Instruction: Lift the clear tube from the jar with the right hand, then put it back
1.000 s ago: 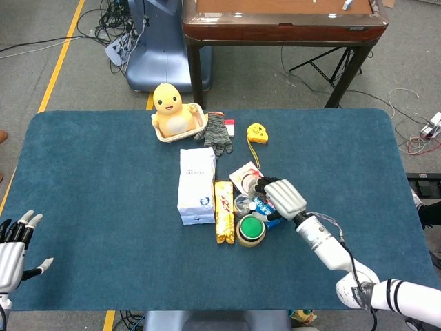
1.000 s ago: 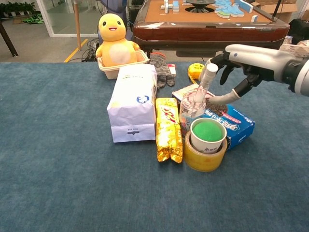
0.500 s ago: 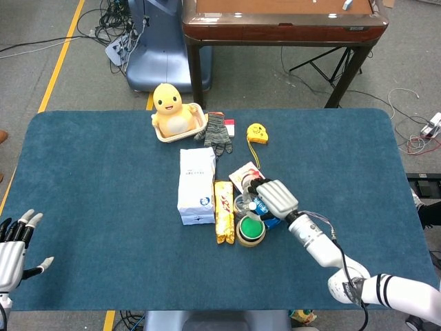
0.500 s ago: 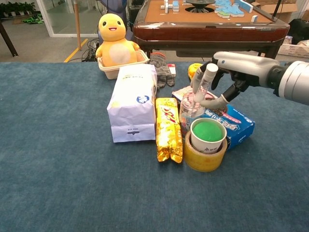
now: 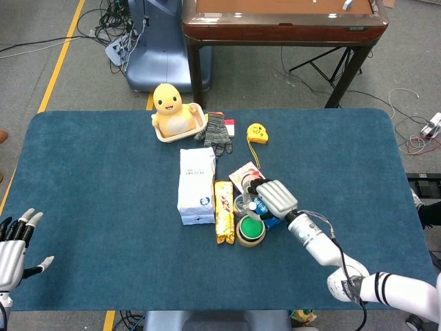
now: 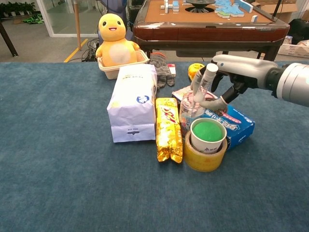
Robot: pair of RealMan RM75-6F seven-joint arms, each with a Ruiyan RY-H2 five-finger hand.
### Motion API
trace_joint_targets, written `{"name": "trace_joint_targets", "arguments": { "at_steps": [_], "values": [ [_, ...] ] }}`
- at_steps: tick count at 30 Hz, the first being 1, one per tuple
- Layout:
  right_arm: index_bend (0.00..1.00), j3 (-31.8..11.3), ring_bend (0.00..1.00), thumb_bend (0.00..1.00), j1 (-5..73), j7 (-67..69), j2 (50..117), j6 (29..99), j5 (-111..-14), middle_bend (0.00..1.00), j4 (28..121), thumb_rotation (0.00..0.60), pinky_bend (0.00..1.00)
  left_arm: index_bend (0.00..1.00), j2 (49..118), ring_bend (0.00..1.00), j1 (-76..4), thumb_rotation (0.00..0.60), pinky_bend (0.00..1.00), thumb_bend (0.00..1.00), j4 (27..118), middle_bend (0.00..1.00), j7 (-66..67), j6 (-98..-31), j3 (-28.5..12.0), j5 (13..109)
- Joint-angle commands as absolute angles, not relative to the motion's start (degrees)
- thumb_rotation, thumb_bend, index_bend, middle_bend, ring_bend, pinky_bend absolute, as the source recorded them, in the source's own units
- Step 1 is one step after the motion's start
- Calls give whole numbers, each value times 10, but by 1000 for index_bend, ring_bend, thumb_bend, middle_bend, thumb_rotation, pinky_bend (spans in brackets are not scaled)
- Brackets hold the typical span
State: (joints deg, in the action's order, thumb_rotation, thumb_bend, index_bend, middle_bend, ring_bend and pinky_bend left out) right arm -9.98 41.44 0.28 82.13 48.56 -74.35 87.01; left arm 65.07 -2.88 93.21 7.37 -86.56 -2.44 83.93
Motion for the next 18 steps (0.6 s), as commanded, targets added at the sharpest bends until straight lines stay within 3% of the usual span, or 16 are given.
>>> {"name": "trace_joint_targets", "arguments": {
  "at_steps": [1, 18],
  "values": [
    [473, -99, 247, 385, 416, 4, 822, 486, -744, 289, 869, 600, 305, 103, 651, 118, -29, 600, 44, 165, 932, 50, 74, -866, -24, 839],
    [530, -95, 246, 459, 420, 9, 831, 496, -747, 307, 863, 600, 305, 103, 652, 118, -27, 600, 43, 165, 926, 50, 66, -867, -25, 838]
  ]
}}
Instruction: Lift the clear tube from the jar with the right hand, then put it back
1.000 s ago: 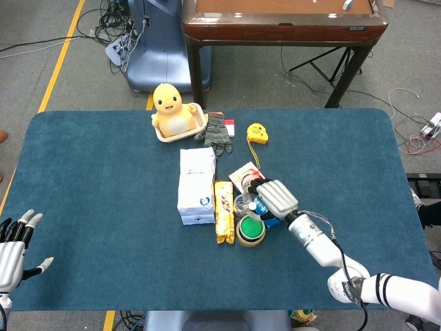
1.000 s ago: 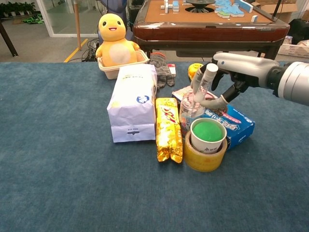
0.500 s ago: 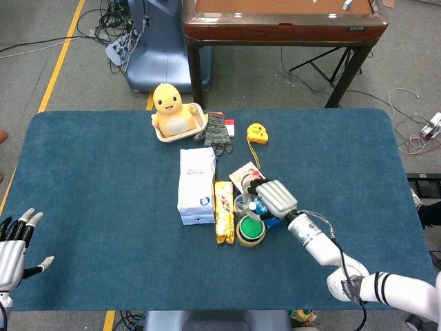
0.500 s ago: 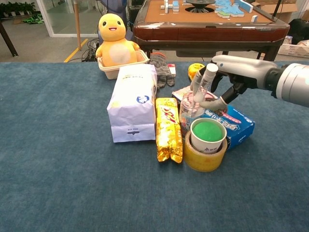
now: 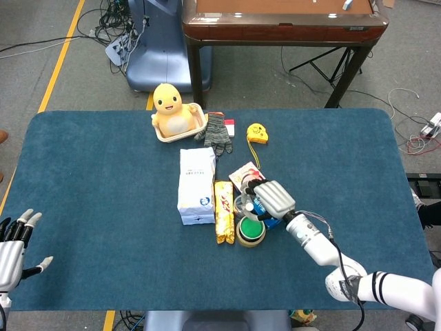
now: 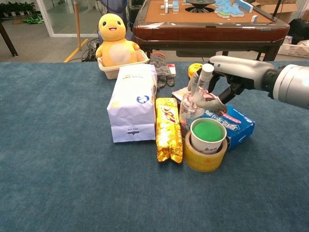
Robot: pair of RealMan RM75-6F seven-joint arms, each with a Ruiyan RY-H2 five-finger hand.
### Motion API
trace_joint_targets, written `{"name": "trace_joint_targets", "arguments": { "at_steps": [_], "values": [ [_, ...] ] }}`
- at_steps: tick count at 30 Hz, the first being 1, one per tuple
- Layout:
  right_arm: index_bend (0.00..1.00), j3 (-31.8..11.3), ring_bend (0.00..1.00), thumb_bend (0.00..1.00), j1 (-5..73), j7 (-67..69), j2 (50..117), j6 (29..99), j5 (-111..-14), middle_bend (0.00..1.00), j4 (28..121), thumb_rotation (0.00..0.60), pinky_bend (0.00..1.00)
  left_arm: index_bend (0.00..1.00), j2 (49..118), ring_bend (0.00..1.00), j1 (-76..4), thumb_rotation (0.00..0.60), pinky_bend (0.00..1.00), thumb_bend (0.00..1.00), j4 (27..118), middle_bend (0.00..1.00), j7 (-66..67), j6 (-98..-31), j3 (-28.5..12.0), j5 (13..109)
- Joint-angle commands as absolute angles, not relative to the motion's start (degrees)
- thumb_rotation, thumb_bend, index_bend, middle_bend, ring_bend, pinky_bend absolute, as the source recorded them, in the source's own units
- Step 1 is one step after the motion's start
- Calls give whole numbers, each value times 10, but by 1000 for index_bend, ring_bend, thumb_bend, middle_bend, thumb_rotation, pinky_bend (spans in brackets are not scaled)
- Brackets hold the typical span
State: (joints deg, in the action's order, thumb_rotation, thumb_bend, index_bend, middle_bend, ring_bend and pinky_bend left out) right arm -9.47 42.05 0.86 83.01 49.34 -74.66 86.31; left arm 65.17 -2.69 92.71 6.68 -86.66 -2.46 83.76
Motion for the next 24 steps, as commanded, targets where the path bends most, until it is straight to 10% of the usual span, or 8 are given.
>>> {"name": "trace_joint_targets", "arguments": {
  "at_steps": [1, 24],
  "values": [
    [535, -96, 246, 473, 420, 10, 832, 498, -747, 310, 863, 600, 305, 103, 652, 118, -27, 600, 43, 165, 926, 50, 65, -867, -25, 838],
    [621, -133, 373, 611, 353, 244, 709, 592, -786, 501, 993, 600, 305, 103, 647, 118, -29, 600, 44, 165, 933, 50, 62, -869, -26, 846]
  ]
}}
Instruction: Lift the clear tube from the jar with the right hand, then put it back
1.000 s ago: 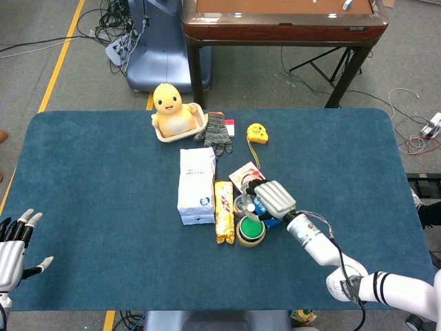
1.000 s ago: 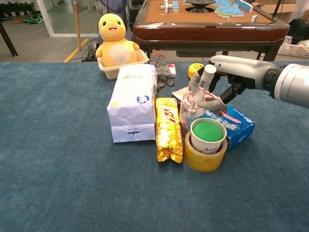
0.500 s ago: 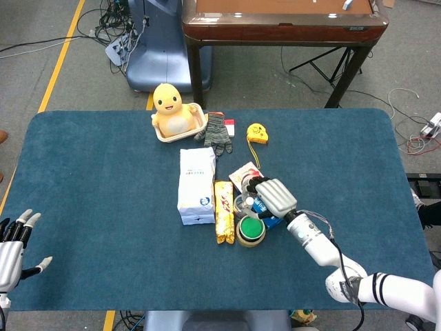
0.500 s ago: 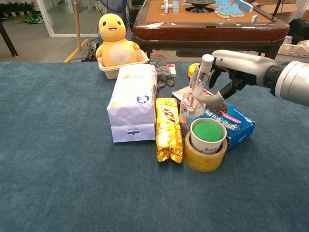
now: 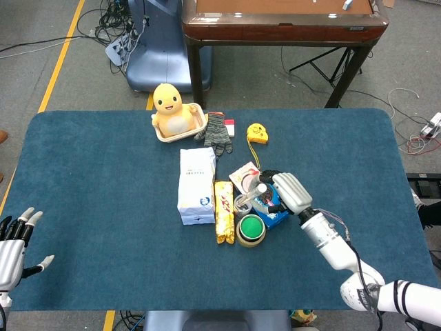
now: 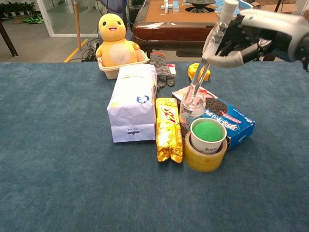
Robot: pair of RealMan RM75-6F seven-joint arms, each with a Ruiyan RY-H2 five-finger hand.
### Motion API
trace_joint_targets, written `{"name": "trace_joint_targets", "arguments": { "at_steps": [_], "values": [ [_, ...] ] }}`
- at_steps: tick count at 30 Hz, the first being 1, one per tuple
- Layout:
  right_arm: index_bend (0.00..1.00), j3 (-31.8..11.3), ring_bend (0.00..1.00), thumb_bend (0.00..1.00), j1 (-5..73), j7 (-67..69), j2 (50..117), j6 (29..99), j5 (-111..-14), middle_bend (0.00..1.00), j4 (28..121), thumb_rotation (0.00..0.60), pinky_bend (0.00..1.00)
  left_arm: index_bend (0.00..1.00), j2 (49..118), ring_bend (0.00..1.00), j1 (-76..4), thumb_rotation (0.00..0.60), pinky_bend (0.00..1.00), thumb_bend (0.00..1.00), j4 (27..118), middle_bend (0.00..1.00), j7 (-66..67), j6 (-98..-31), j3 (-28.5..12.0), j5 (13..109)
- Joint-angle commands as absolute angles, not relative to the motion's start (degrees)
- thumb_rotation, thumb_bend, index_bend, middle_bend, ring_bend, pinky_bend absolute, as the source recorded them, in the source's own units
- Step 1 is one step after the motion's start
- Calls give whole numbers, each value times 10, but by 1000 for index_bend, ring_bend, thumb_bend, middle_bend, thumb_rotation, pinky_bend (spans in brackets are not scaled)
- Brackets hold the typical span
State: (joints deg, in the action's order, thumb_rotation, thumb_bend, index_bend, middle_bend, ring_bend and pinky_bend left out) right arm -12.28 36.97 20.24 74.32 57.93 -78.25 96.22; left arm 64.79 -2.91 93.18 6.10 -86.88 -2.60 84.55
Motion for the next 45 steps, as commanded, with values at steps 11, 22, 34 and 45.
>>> {"name": "trace_joint_targets", "arguments": {
  "at_steps": [11, 22, 34, 45],
  "values": [
    [622, -126, 403, 625, 331, 147, 659, 614, -765, 527, 992, 600, 304, 103, 645, 118, -36, 600, 43, 164, 948, 49, 75, -866, -27, 853],
    [623, -129, 429, 624, 326, 107, 677, 599, -711, 535, 988, 600, 318, 103, 648, 118, -39, 600, 44, 165, 949, 50, 79, -861, -26, 851],
    [631, -125, 440, 625, 309, 152, 694, 615, -737, 550, 928, 600, 324, 102, 650, 118, -42, 600, 43, 165, 950, 50, 83, -857, -25, 852],
    [633, -130, 440, 626, 300, 111, 711, 618, -706, 552, 936, 600, 324, 102, 651, 118, -45, 600, 44, 165, 952, 50, 87, -852, -25, 849]
  ]
}}
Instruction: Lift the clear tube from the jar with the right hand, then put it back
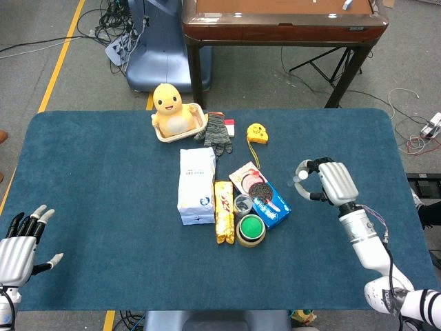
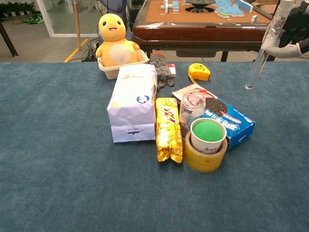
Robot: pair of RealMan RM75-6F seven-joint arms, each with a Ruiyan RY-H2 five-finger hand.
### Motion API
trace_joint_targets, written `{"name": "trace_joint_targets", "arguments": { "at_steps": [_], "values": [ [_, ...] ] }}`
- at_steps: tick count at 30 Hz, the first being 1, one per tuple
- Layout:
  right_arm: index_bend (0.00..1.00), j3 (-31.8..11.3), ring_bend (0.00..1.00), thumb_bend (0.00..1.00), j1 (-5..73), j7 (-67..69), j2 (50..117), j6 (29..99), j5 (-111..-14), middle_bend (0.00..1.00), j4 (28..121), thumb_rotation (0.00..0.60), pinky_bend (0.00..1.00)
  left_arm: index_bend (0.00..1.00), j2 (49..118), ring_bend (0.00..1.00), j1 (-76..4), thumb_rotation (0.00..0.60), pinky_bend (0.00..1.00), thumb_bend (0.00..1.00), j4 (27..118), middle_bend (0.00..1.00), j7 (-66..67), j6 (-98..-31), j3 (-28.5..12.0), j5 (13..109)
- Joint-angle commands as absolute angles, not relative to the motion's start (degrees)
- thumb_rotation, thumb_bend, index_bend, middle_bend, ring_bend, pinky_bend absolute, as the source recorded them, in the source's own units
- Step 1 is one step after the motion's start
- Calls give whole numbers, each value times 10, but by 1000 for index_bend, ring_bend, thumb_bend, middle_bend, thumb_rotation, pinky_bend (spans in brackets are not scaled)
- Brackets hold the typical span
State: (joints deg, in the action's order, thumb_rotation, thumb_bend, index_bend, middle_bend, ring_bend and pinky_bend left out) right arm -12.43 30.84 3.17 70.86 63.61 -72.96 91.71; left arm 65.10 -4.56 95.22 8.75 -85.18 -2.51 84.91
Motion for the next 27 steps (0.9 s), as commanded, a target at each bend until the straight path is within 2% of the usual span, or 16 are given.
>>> {"name": "trace_joint_targets", "arguments": {
  "at_steps": [1, 6, 9, 12, 15, 17, 27],
  "values": [
    [633, -133, 440, 626, 300, 143, 704, 606, -703, 552, 947, 600, 324, 102, 651, 118, -45, 600, 44, 165, 953, 50, 87, -853, -25, 849],
    [634, -149, 440, 626, 293, 290, 679, 570, -714, 552, 980, 600, 323, 103, 650, 118, -45, 600, 44, 165, 953, 50, 86, -853, -25, 849],
    [633, -149, 441, 626, 290, 325, 672, 561, -722, 552, 979, 600, 324, 103, 649, 118, -45, 600, 44, 165, 953, 50, 86, -855, -25, 849],
    [634, -143, 444, 626, 290, 273, 678, 582, -734, 552, 951, 600, 325, 103, 649, 118, -45, 600, 44, 165, 953, 50, 86, -855, -25, 850],
    [635, -137, 444, 626, 288, 159, 715, 642, -749, 552, 908, 600, 325, 103, 650, 118, -45, 600, 44, 165, 954, 50, 86, -855, -25, 849],
    [636, -136, 444, 626, 287, 155, 729, 649, -747, 552, 911, 600, 325, 103, 650, 118, -45, 600, 44, 165, 954, 50, 87, -855, -25, 848],
    [637, -147, 444, 626, 288, 405, 692, 561, -749, 552, 977, 600, 325, 103, 648, 118, -45, 600, 44, 165, 955, 49, 85, -855, -24, 848]
  ]
}}
